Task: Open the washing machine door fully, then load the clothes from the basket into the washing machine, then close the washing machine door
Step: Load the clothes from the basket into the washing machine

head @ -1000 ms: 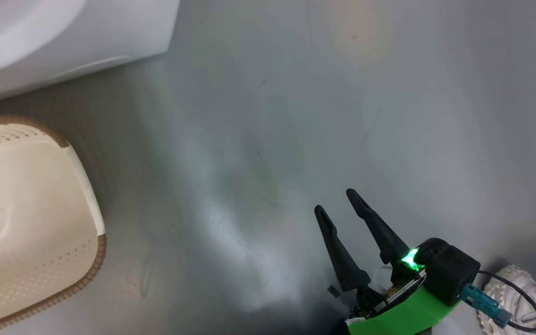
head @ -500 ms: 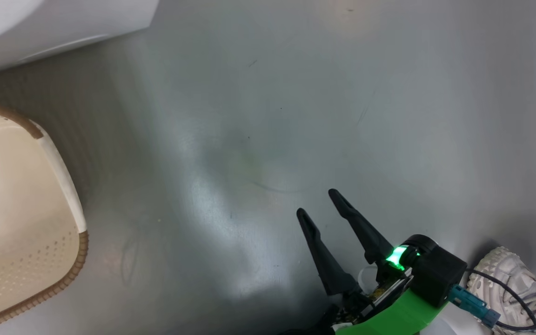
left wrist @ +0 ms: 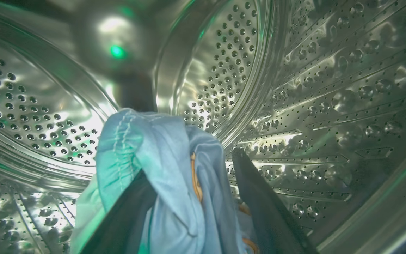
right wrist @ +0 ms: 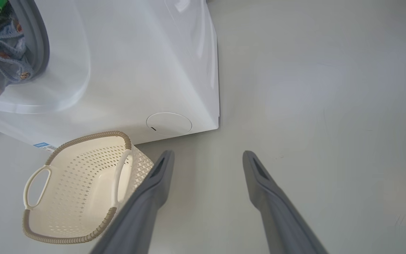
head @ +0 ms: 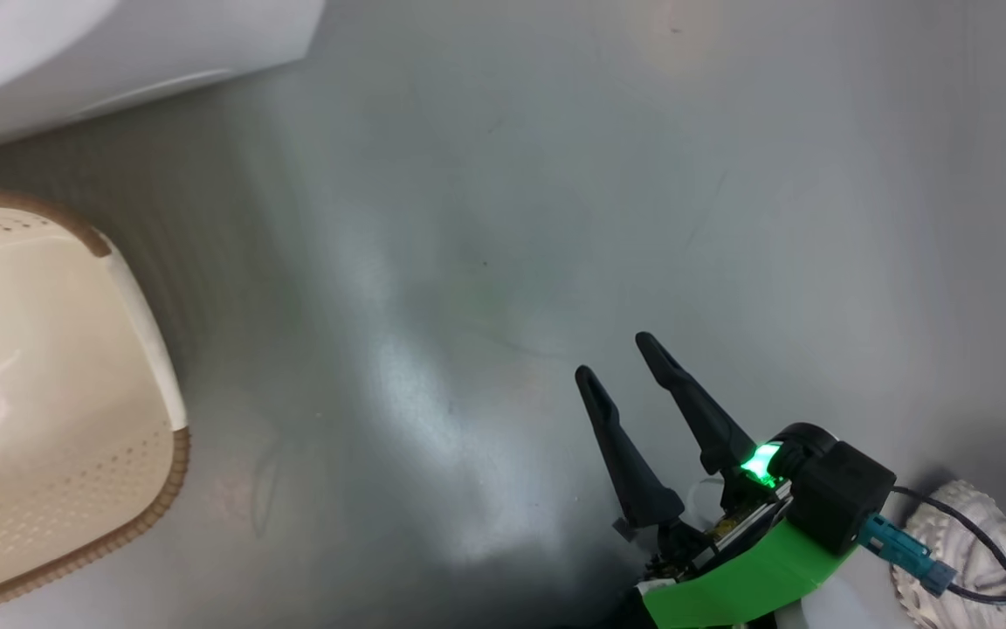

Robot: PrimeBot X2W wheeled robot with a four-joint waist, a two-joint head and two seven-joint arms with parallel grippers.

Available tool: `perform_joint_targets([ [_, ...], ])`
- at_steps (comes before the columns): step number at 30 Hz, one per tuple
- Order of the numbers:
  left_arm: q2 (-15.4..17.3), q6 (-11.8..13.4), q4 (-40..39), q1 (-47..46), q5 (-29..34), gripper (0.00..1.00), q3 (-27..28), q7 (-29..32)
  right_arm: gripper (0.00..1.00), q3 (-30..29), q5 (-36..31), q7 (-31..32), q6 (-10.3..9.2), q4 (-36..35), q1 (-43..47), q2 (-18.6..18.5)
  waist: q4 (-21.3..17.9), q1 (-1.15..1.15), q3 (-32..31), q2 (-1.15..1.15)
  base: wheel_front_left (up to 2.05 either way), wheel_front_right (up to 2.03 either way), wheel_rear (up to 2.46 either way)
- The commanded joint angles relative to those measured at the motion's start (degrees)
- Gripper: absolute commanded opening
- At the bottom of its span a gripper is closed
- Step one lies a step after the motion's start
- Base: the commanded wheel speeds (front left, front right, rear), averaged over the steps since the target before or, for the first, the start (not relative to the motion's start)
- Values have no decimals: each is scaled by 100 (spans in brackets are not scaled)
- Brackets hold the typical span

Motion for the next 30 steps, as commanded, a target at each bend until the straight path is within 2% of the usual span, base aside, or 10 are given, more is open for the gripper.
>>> perform_joint_targets([
  [1, 265, -10, -106, 123, -22, 100, 211, -28, 100, 90, -41, -27, 9, -61, 100, -25, 113, 0, -118, 0, 0, 0, 0],
  [16, -365, -10, -710, 1396, 88, 100, 696, -29, 100, -279, -244, -27, 9, 365, -180, -25, 730, 0, -868, 0, 0, 0, 0],
  [25, -777, -10, -1215, 2438, 300, 100, 1244, -29, 100, -399, -301, -27, 9, 552, -169, -25, 947, 0, -1237, 0, 0, 0, 0],
  [30, -868, -10, -1366, 2813, 339, 100, 1432, -29, 100, -423, -309, -27, 9, 605, -163, -25, 998, 0, -1328, 0, 0, 0, 0],
])
